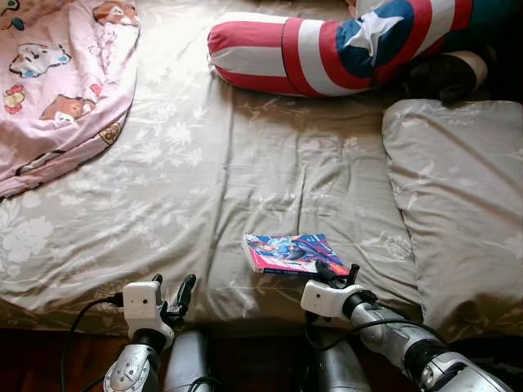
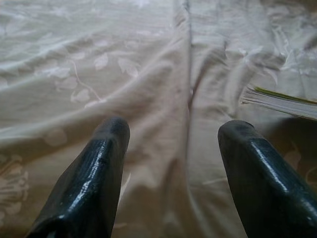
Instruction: Clean up the room
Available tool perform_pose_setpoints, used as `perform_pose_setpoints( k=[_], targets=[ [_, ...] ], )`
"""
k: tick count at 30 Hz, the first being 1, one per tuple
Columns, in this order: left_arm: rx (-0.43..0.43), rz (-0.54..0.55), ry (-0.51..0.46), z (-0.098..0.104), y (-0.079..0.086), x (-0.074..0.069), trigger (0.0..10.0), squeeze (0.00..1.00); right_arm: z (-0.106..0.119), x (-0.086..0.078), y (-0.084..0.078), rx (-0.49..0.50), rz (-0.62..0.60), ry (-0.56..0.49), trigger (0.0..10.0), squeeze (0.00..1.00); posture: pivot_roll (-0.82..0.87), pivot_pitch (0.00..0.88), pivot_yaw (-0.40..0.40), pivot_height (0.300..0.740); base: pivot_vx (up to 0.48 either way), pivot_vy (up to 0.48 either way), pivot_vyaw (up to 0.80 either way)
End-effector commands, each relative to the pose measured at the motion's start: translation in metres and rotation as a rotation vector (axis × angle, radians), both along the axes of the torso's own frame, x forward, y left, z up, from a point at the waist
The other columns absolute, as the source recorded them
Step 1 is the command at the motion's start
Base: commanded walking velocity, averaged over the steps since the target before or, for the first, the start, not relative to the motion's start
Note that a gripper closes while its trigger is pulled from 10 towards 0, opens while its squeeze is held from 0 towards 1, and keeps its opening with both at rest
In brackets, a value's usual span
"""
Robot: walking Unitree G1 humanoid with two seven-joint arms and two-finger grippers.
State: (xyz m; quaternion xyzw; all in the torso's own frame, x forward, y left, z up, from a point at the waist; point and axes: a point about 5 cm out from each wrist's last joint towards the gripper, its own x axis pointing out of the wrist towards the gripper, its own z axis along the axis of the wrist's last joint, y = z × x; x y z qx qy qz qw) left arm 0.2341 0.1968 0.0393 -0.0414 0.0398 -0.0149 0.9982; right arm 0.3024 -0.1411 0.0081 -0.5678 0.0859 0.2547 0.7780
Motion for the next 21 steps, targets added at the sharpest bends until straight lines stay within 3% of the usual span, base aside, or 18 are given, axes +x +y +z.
perform_pose_setpoints(
  k=[1,12,21],
  targets=[
    [-0.003,0.009,0.028,-0.005,0.002,-0.007,10.0,0.00,-0.013,-0.011,-0.004,0.002,-0.036,0.066,10.0,0.00,0.06,0.342,-0.048,0.636,0.000,0.000,0.00],
    [-0.004,0.014,0.035,-0.005,0.001,-0.013,10.0,0.00,-0.018,-0.012,-0.006,-0.022,-0.111,0.124,10.0,0.00,0.07,0.364,-0.053,0.636,0.000,0.000,0.00],
    [0.003,0.025,0.045,-0.004,0.004,-0.021,10.0,0.00,-0.009,-0.001,-0.002,-0.008,-0.131,0.121,10.0,0.00,0.09,0.389,-0.058,0.636,0.000,0.000,0.00]
  ],
)
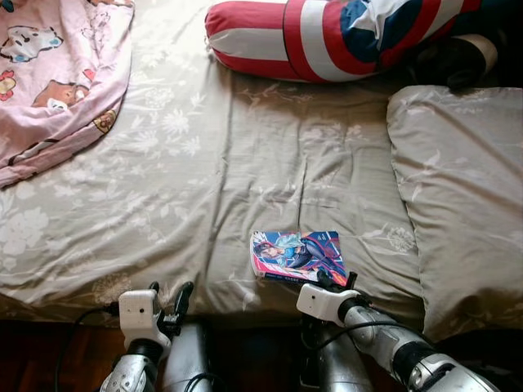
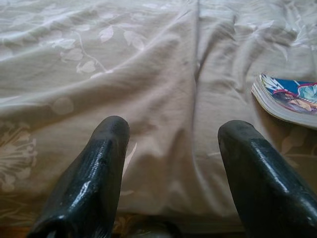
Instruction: Clean up the room
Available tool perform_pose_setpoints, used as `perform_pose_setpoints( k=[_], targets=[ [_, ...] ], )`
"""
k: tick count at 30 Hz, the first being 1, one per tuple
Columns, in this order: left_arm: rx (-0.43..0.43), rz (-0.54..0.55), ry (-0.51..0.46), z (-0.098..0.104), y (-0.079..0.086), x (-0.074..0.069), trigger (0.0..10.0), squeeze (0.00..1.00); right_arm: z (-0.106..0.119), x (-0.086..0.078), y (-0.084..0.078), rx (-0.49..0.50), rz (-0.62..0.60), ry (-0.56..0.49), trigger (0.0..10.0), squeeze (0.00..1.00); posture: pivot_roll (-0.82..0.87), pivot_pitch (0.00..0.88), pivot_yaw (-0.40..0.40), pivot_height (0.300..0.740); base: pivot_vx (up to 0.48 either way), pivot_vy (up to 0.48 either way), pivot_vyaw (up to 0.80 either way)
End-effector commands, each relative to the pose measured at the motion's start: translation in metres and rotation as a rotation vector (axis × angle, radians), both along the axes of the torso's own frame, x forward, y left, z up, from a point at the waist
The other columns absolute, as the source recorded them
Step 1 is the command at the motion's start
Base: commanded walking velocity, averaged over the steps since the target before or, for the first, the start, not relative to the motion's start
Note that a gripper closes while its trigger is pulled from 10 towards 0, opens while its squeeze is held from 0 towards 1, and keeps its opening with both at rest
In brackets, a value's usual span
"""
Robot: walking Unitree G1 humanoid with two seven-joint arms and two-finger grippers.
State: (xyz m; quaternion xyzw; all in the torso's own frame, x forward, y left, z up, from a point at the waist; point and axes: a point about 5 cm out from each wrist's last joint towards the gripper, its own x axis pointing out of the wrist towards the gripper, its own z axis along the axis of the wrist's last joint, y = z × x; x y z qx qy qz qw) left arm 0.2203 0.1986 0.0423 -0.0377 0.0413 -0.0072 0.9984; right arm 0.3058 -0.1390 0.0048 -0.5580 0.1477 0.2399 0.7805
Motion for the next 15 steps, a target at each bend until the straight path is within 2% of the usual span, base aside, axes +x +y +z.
perform_pose_setpoints(
  k=[1,7,15],
  targets=[
    [-0.005,0.011,0.042,-0.006,0.002,-0.008,10.0,0.00,-0.004,-0.003,-0.003,0.013,-0.032,0.033,10.0,0.00,0.09,0.389,-0.058,0.636,0.000,0.000,0.00],
    [0.002,0.015,0.039,-0.004,0.004,-0.008,10.0,0.00,0.003,0.004,0.005,0.061,-0.043,0.033,10.0,0.00,0.09,0.398,-0.062,0.636,0.000,0.000,0.00],
    [0.003,0.024,0.038,-0.003,0.004,-0.010,10.0,0.00,0.014,0.014,0.015,0.039,0.009,0.000,10.0,0.00,0.10,0.406,-0.068,0.636,0.000,0.000,0.00]
  ],
)
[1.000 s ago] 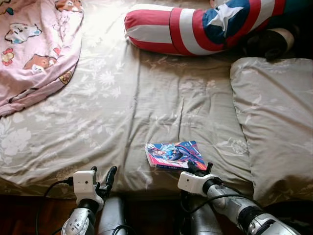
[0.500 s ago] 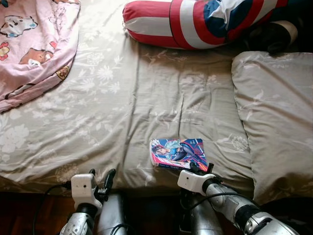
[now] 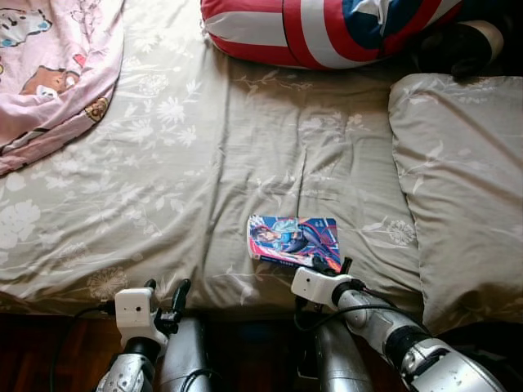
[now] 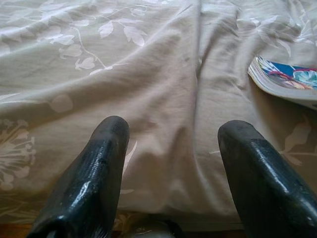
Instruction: Clean up the room
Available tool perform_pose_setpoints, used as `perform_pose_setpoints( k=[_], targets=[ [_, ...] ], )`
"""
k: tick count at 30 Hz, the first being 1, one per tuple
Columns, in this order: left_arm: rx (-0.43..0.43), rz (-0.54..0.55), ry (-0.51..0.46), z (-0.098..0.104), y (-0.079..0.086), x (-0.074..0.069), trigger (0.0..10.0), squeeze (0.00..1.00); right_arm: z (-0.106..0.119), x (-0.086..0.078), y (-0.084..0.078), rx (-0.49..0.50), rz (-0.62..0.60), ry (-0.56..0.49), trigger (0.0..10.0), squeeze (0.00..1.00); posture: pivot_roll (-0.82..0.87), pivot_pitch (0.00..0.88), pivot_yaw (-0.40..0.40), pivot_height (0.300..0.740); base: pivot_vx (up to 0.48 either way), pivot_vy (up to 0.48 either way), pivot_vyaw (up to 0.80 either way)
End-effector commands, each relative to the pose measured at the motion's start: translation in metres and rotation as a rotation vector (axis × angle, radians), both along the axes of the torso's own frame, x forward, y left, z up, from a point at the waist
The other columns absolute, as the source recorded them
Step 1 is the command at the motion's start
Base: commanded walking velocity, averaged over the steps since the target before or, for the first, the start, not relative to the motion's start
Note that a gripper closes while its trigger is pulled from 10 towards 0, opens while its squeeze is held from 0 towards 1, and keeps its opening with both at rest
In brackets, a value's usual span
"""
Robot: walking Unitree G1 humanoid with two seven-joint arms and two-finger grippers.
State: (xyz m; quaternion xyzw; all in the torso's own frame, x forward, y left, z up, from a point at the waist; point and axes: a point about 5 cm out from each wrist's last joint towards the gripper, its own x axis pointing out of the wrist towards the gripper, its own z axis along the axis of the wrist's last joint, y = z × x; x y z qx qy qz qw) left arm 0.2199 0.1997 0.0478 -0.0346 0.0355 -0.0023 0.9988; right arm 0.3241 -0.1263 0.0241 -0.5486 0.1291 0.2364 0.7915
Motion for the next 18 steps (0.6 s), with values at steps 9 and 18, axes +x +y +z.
perform_pose_setpoints(
  k=[9,18],
  targets=[
    [-0.009,0.016,0.055,-0.0093,0.0002,-0.0113,10.0,0.00,-0.0078,-0.0055,-0.0003,-0.033,0.014,0.066,10.0,0.00,0.10,0.410,-0.077,0.636,0.000,0.000,0.00],
    [-0.008,0.014,0.055,-0.0090,-0.0010,-0.0121,10.0,0.00,-0.0126,-0.0094,-0.0044,-0.022,-0.008,0.096,10.0,0.00,0.10,0.409,-0.076,0.636,0.000,0.000,0.00]
  ],
)
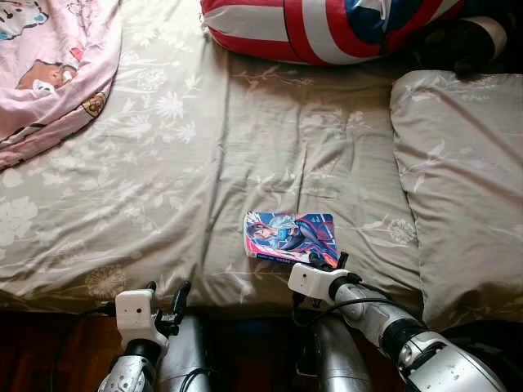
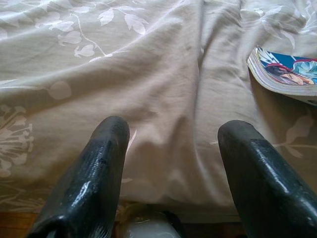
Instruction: Clean up the room
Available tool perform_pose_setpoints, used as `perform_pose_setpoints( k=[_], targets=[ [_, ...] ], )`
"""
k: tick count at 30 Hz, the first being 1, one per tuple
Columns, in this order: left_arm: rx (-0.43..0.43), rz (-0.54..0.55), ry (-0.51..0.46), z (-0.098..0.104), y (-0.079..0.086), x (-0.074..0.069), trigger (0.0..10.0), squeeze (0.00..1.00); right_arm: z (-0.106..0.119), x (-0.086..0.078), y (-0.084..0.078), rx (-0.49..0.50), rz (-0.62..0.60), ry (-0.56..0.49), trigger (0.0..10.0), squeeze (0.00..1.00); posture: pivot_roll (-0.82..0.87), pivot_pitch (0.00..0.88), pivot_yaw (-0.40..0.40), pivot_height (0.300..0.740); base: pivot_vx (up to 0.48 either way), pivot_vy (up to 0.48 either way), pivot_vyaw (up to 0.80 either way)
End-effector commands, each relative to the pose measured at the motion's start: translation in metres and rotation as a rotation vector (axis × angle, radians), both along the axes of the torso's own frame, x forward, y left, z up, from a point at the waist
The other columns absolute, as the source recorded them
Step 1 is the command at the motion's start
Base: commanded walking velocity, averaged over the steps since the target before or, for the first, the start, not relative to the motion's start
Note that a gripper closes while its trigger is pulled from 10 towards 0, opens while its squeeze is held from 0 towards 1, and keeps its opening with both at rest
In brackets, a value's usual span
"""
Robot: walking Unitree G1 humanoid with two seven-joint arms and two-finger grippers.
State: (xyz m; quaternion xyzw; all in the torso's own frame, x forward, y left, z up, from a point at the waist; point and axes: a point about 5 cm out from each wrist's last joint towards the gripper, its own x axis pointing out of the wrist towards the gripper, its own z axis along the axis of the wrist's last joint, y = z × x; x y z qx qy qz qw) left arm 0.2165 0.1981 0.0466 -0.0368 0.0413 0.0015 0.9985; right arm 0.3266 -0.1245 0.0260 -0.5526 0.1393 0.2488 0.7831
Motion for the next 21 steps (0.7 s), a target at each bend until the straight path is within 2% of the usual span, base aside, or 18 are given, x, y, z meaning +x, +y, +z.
perform_pose_setpoints(
  k=[1,13,14,15,20,21],
  targets=[
    [-0.004,0.007,0.044,-0.0077,0.0005,-0.0087,10.0,0.00,-0.0145,-0.0119,-0.0062,-0.005,-0.022,0.066,10.0,0.00,0.10,0.409,-0.076,0.636,0.000,0.000,0.00],
    [-0.002,0.011,0.042,-0.0067,0.0017,-0.0090,10.0,0.00,-0.0168,-0.0136,-0.0068,0.032,-0.052,0.102,10.0,0.00,0.10,0.409,-0.081,0.636,0.000,0.000,0.00],
    [-0.002,0.012,0.041,-0.0067,0.0019,-0.0090,10.0,0.00,-0.0169,-0.0137,-0.0067,0.031,-0.051,0.103,10.0,0.15,0.10,0.409,-0.081,0.636,0.000,0.000,0.00],
    [-0.002,0.012,0.041,-0.0066,0.0020,-0.0091,10.0,0.00,-0.0170,-0.0138,-0.0066,0.031,-0.051,0.103,10.0,0.22,0.10,0.409,-0.081,0.636,0.000,0.000,0.00],
    [-0.002,0.015,0.043,-0.0069,0.0023,-0.0097,10.0,0.00,-0.0180,-0.0147,-0.0058,0.032,-0.049,0.110,10.0,0.22,0.11,0.412,-0.083,0.636,0.000,0.000,0.00],
    [-0.002,0.015,0.043,-0.0069,0.0022,-0.0098,10.0,0.00,-0.0181,-0.0148,-0.0057,0.033,-0.048,0.111,10.0,0.35,0.10,0.412,-0.084,0.636,0.000,0.000,0.00]
  ],
)
